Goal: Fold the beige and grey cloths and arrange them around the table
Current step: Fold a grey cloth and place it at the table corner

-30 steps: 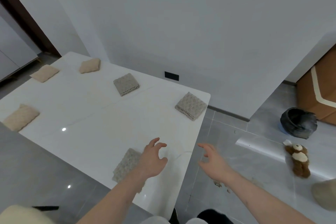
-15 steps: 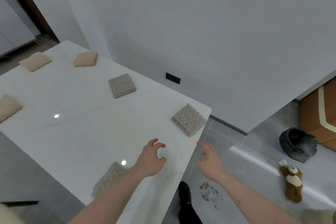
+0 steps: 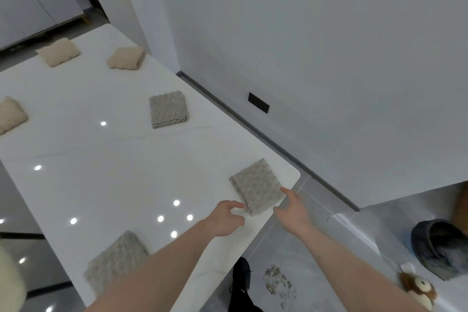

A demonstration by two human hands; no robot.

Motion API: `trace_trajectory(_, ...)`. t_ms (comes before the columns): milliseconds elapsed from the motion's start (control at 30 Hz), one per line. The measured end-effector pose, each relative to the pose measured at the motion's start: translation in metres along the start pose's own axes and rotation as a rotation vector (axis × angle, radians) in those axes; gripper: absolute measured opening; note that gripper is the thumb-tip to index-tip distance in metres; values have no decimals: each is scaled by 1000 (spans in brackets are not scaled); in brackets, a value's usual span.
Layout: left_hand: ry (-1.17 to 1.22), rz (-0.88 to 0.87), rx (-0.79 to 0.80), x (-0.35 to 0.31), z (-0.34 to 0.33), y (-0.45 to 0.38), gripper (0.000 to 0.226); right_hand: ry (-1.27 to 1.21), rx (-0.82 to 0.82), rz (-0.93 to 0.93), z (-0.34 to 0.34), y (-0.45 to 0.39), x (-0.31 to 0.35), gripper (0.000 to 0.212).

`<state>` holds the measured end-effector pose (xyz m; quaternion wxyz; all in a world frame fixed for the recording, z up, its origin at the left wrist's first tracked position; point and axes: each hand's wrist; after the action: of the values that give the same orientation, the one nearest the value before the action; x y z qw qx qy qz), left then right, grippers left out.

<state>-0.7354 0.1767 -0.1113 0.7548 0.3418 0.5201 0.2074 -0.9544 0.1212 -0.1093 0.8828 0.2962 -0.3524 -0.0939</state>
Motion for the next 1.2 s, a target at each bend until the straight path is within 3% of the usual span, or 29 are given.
trace_trajectory(300,98,53,40,-19,-11,-37,54,-23,94,-35,-8,-30,9,68)
trace_trajectory(367,144,52,41,-21,-7,-38,43,-48,92,-61,-15,-31,12,65)
trace_trajectory(433,179,16,-8,-21,2,-36,35,-96,119,-57,-23,-29,18,61)
trace_trajectory(633,235,-99,-187,-15,45,-34,41,-64,174,81,-37,-30,44,64)
trace_trajectory(767,105,-57,-93,-4,58,-37,55,49,147,181,-39,-40,57,68)
trace_trajectory(867,-85,-34,-166,5,58,-38,55,133,197,187,-46,-39,55,65)
trace_trajectory(967,-70,1,-237,4,60,-39,53,167,215,159,-55,-30,44,67)
trace_trajectory(1100,-42,46,-127,9,63,-57,71,173,122,160,-63,-23,40,81)
trace_trajectory(1200,-84,14,-46,39,61,-97,76,254,164,170,-63,-27,44,85)
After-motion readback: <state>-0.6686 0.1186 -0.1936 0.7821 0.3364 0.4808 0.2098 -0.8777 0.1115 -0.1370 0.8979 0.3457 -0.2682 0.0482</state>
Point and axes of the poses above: each hand's wrist, its own y-axis away from the middle knuckle, its own z-axis out of the back of the hand, x = y × z, and after that the axes turned 1 degree about -z, right-handed
